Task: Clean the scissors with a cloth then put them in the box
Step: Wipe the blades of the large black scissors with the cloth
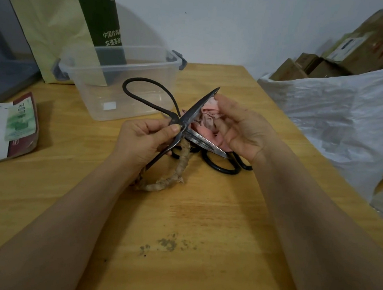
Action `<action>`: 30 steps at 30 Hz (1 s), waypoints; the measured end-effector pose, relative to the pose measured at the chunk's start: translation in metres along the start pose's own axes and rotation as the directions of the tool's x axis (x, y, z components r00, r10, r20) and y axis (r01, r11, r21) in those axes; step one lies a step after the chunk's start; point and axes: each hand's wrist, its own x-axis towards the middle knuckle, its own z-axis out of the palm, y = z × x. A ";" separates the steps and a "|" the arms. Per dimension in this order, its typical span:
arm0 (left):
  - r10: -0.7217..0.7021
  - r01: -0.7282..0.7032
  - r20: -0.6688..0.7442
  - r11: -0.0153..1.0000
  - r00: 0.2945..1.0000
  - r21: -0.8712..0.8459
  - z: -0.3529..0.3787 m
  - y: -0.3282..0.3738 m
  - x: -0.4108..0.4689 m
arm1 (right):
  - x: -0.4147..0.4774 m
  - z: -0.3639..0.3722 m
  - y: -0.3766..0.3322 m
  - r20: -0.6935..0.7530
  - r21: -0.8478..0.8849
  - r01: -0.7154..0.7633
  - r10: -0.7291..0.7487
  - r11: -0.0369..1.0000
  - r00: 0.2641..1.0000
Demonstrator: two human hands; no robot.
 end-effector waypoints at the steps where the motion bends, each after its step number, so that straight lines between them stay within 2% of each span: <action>1: 0.003 -0.003 -0.001 1.000 1.000 -0.002 0.000 0.000 0.000 | 0.001 0.000 0.001 0.008 -0.007 0.011 -0.011 1.000 1.000; 4: 0.007 -0.007 0.000 1.000 1.000 -0.009 -0.001 -0.001 0.001 | 0.001 0.000 0.005 0.028 -0.020 0.026 -0.025 0.999 0.999; 12: 0.015 -0.017 0.042 0.998 0.999 0.063 -0.001 -0.005 0.003 | 0.000 0.009 0.012 -0.020 -0.188 0.073 -0.078 0.979 0.997; 18: 0.013 -0.018 0.067 0.997 0.998 0.076 0.003 -0.004 0.002 | 0.000 0.014 0.009 -0.151 -0.099 0.100 -0.114 0.990 0.982; 22: -0.002 -0.004 0.082 0.997 0.997 0.073 0.001 -0.005 0.002 | 0.007 0.004 0.000 -0.267 -0.050 0.210 -0.215 0.976 0.939; 27: -0.009 0.009 0.013 1.000 1.000 0.024 -0.001 -0.003 0.003 | -0.006 0.015 0.012 -0.057 -0.058 0.092 -0.095 0.994 0.994; 30: 0.008 -0.011 0.050 0.998 0.999 0.064 -0.001 -0.002 0.001 | -0.005 0.014 0.012 -0.075 -0.050 0.128 -0.132 0.991 0.988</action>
